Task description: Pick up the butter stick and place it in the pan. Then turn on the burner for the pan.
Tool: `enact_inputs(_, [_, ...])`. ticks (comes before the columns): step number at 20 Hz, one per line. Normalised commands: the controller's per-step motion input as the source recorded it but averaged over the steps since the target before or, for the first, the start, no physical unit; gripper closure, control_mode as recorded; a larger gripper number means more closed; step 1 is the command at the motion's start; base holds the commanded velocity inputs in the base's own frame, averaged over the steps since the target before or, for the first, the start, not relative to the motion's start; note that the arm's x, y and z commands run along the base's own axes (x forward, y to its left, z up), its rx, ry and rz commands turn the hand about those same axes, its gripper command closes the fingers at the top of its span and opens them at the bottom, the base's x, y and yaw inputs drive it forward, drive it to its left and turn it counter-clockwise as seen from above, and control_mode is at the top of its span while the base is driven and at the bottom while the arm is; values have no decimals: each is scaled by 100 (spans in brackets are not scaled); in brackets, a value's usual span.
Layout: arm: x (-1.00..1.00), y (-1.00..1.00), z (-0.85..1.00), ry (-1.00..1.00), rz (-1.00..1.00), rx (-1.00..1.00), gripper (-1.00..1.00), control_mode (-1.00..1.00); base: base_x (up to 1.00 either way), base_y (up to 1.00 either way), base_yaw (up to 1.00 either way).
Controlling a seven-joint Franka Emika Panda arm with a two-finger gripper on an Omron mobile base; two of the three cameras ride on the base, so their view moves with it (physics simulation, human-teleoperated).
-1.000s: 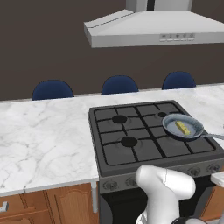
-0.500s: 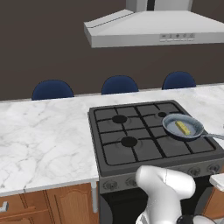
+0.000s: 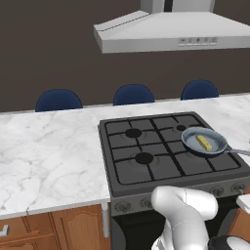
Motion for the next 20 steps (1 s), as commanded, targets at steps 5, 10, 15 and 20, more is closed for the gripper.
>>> enact_inputs(5, [0,0,-6,0,0,0,-100,-100,0,0,0])
enact_inputs(10, [0,0,-9,0,-4,3,-100,-100,0,0,0])
enact_inputs(15, [0,0,-4,0,-7,5,-100,-100,0,0,0])
enact_inputs(20, [2,0,0,0,-6,4,-100,-100,0,0,0])
